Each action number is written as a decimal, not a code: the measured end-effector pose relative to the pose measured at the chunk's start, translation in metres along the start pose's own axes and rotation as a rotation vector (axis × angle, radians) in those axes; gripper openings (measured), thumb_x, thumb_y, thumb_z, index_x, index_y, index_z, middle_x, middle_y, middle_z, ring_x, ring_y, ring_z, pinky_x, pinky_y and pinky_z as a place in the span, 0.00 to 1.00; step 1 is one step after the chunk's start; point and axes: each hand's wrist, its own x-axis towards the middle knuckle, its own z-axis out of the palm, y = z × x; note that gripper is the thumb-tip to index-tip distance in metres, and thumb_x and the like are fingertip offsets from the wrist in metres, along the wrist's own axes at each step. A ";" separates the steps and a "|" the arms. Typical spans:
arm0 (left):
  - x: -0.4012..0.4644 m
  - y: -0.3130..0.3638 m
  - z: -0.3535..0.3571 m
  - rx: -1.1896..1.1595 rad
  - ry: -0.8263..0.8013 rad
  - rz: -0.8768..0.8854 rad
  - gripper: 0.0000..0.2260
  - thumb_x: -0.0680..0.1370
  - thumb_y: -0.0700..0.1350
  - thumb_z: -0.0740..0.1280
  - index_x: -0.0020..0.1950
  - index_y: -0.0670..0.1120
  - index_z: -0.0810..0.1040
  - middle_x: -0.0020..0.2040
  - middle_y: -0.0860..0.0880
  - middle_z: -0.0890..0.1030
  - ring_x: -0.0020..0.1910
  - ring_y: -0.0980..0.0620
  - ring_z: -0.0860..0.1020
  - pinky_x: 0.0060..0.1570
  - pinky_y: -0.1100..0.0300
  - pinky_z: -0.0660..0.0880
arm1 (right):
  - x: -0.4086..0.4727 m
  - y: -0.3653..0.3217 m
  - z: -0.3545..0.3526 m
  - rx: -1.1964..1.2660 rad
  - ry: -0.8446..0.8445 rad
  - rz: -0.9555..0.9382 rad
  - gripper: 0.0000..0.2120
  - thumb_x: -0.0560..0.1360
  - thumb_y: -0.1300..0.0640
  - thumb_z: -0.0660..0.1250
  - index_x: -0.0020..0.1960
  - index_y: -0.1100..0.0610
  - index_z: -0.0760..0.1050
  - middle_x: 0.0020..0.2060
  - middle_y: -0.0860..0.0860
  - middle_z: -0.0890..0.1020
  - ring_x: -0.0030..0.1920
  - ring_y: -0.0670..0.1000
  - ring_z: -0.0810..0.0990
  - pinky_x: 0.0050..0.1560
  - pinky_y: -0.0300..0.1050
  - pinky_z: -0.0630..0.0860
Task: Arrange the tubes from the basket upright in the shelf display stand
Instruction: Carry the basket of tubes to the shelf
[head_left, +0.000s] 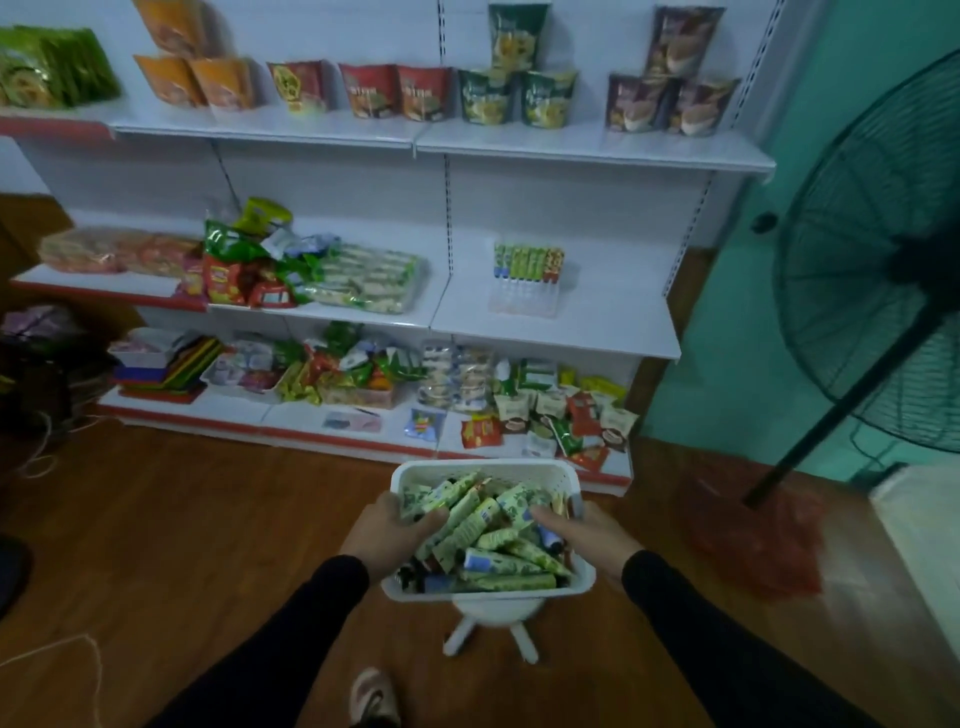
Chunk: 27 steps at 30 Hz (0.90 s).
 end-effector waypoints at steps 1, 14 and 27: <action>0.028 0.007 -0.006 0.000 -0.024 0.014 0.25 0.76 0.66 0.65 0.58 0.48 0.63 0.49 0.52 0.67 0.46 0.52 0.70 0.43 0.61 0.69 | 0.021 -0.008 -0.007 0.030 0.014 0.007 0.57 0.58 0.25 0.72 0.77 0.53 0.61 0.75 0.47 0.65 0.72 0.49 0.67 0.72 0.51 0.65; 0.307 0.094 -0.089 0.049 -0.220 0.158 0.13 0.80 0.54 0.66 0.54 0.47 0.68 0.38 0.54 0.71 0.34 0.59 0.70 0.29 0.69 0.66 | 0.223 -0.124 -0.052 0.134 0.256 0.068 0.51 0.63 0.26 0.69 0.75 0.56 0.63 0.75 0.47 0.64 0.68 0.48 0.72 0.71 0.51 0.67; 0.475 0.204 -0.019 0.037 -0.118 0.073 0.36 0.72 0.69 0.66 0.65 0.41 0.70 0.50 0.44 0.80 0.43 0.48 0.79 0.43 0.50 0.78 | 0.355 -0.163 -0.227 0.114 0.227 0.090 0.52 0.66 0.30 0.68 0.79 0.55 0.51 0.76 0.51 0.61 0.75 0.54 0.63 0.72 0.52 0.64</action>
